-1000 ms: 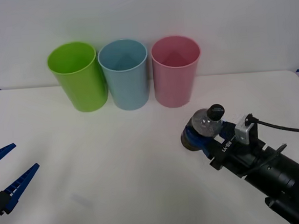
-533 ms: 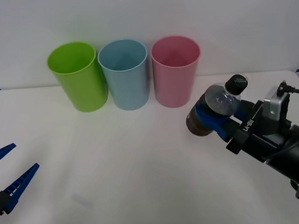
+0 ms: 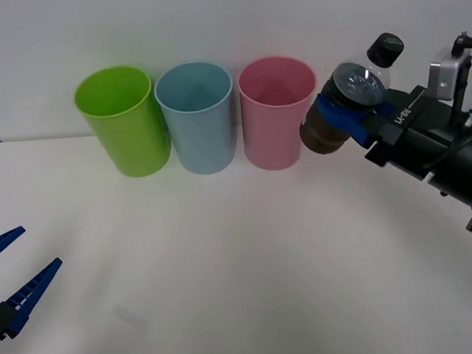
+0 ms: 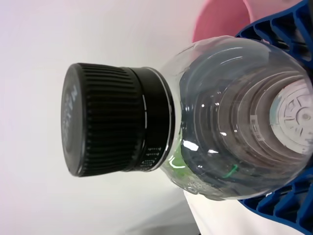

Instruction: Grasp the object on the table and drop it into the matching bin: aluminum can to the light blue bin, PET bottle to the pink bin.

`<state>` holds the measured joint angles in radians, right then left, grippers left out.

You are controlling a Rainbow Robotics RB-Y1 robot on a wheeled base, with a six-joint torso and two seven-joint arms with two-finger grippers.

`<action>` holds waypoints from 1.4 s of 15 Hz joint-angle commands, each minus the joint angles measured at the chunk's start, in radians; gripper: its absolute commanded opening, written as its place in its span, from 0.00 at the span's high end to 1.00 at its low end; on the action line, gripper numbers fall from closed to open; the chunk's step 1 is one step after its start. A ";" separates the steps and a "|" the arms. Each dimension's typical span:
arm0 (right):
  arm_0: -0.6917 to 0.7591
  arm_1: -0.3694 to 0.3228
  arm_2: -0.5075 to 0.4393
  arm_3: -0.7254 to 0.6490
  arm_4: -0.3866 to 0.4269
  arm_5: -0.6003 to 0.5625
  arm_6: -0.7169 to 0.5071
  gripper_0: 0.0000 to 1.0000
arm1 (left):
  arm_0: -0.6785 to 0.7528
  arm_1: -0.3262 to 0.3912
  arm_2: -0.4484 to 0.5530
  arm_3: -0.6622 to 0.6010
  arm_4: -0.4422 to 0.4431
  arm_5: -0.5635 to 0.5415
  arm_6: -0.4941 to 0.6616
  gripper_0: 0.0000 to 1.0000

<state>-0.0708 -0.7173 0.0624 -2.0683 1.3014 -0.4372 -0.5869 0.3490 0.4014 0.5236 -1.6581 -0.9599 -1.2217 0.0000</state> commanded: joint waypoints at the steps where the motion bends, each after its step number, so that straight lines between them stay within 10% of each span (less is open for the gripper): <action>1: -0.130 0.030 0.016 0.114 0.084 -0.002 -0.068 1.00 | 0.000 0.000 0.000 0.000 0.000 0.000 0.000 0.00; 21: -0.692 0.314 0.045 0.783 0.397 -0.080 -0.154 1.00 | 0.000 0.000 0.000 0.000 0.000 0.000 0.000 0.00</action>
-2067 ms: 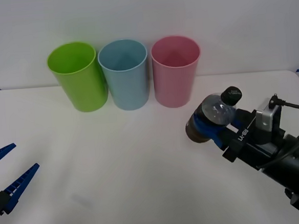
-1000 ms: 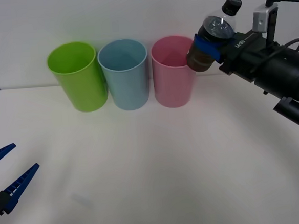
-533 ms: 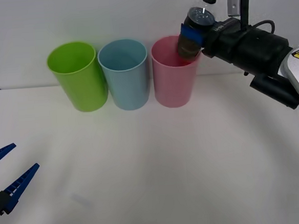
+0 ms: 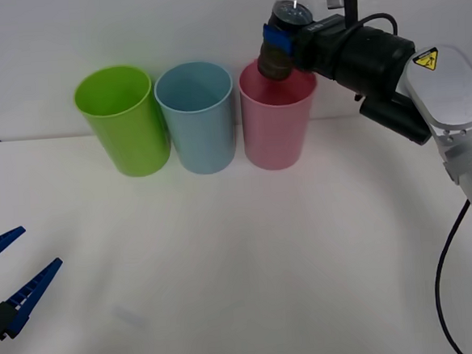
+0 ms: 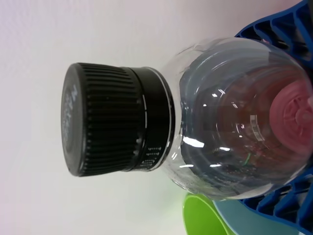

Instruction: Grasp the object on the table and drop it into the matching bin: aluminum can to the light blue bin, PET bottle to the pink bin.

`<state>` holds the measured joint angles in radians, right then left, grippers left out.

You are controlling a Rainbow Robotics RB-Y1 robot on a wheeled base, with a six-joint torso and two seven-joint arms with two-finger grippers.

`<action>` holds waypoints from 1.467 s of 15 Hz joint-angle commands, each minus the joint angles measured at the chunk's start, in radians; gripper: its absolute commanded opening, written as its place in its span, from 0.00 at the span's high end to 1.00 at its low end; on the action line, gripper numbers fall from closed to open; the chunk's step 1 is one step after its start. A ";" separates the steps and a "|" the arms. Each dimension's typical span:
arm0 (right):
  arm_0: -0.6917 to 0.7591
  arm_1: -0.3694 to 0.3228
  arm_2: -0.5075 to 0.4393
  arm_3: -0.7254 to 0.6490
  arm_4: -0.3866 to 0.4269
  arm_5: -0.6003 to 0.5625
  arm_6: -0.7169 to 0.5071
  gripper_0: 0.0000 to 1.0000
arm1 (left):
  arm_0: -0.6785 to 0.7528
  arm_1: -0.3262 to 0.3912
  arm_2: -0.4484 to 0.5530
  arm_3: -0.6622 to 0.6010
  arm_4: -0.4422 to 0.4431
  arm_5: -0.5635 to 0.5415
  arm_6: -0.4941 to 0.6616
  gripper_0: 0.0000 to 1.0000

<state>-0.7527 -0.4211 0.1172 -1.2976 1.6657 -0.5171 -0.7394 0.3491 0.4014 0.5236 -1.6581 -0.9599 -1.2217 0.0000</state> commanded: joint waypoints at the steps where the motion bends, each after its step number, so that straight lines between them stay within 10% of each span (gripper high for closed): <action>1: -0.010 0.021 -0.010 0.012 0.035 0.002 0.000 1.00 | 0.000 0.000 0.000 0.000 0.000 0.000 0.000 0.00; 4: -0.010 0.021 -0.013 0.012 0.035 0.002 0.009 0.99 | 0.000 0.000 0.000 0.000 0.000 0.000 0.000 0.00; 5: -0.010 0.021 -0.014 0.012 0.035 0.002 0.014 0.80 | 0.000 0.000 0.000 0.000 0.000 0.000 0.000 0.00; 6: -0.010 0.021 -0.016 0.012 0.035 0.002 0.017 0.11 | 0.000 0.000 0.000 0.000 0.000 0.000 0.000 0.00; 7: -0.010 0.021 -0.018 0.012 0.035 0.002 0.017 0.00 | 0.000 0.000 0.000 0.000 0.000 0.000 0.000 0.00; 22: 0.156 -0.030 -0.037 -0.187 0.020 -0.012 0.020 0.00 | 0.000 0.000 0.000 0.000 0.000 0.000 0.000 0.00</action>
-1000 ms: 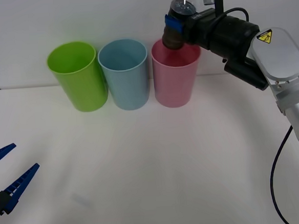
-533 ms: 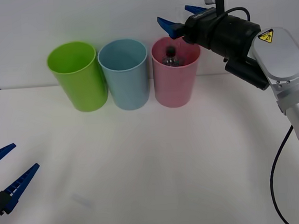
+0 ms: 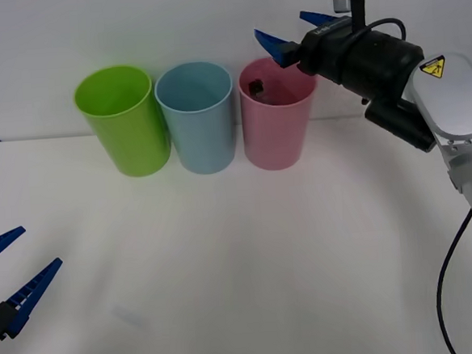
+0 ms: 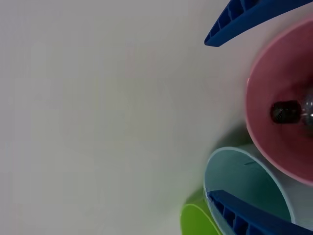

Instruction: Grasp the object on the table and drop it into the matching bin: aluminum can to the light blue bin, PET bottle to the pink bin.

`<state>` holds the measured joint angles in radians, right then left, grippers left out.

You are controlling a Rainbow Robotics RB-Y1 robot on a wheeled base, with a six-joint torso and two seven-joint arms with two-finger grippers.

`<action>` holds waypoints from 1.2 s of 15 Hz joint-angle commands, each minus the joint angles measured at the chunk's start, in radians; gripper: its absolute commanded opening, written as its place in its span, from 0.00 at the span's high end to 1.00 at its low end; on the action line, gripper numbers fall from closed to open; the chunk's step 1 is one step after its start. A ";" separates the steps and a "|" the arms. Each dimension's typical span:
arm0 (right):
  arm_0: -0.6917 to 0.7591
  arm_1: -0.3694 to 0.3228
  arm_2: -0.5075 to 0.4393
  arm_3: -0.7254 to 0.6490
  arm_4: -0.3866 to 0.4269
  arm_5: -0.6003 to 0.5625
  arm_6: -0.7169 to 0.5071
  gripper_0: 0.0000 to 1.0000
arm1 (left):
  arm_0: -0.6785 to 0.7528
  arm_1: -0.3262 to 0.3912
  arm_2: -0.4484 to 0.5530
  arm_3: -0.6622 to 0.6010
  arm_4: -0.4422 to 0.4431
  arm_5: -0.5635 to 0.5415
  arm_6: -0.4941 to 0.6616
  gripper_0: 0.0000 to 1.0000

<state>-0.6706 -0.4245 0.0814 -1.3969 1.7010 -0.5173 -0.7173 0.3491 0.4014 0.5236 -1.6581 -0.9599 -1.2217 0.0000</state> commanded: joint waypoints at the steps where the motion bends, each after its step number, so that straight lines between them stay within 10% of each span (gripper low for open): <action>1: 0.111 -0.045 -0.008 -0.137 -0.027 -0.020 -0.002 0.00 | 0.000 0.000 0.000 0.000 0.000 0.000 0.000 0.00; 12: 0.717 -0.154 -0.166 -0.700 -0.170 -0.125 0.045 0.00 | 0.000 0.000 0.000 0.000 0.000 0.000 0.000 0.00; 18: 1.088 -0.125 -0.298 -0.863 -0.331 -0.205 0.329 0.00 | 0.000 0.000 0.000 0.000 0.000 0.000 0.000 0.00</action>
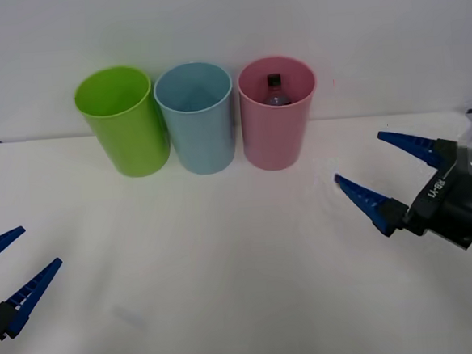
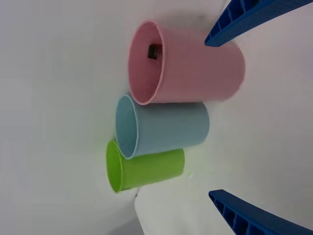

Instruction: Grasp the object on the table and drop it into the matching bin: aluminum can to the light blue bin, PET bottle to the pink bin.

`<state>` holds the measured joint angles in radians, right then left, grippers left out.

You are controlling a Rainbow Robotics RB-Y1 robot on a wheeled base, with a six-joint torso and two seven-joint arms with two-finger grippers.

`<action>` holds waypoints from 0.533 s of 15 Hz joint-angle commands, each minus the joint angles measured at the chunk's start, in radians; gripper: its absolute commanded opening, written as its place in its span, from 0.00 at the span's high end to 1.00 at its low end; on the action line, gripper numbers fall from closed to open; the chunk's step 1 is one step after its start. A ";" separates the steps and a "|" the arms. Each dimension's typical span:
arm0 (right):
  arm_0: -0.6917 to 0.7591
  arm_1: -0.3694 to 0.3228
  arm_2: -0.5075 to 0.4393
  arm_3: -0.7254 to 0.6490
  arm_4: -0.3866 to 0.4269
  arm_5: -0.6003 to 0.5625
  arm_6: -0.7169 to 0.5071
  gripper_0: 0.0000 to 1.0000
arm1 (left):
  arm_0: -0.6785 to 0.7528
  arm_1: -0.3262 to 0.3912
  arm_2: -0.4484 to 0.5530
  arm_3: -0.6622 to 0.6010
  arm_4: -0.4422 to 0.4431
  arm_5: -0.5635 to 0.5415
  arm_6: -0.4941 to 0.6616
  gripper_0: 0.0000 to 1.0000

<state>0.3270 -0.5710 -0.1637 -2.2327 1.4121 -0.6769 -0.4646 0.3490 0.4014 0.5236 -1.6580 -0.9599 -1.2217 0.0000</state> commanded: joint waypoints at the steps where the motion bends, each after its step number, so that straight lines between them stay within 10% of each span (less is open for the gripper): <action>1: 0.138 0.048 -0.092 -0.030 -0.073 -0.092 0.136 0.00 | 0.000 0.000 0.000 0.000 0.000 0.000 0.000 0.00; 8: 0.291 0.177 -0.280 0.030 -0.176 -0.328 0.241 0.00 | 0.000 0.000 0.000 0.000 0.000 0.000 0.000 0.00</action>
<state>0.6122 -0.4020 -0.4280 -2.2210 1.2487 -0.9786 -0.2279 0.3490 0.4014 0.5236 -1.6580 -0.9599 -1.2217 0.0000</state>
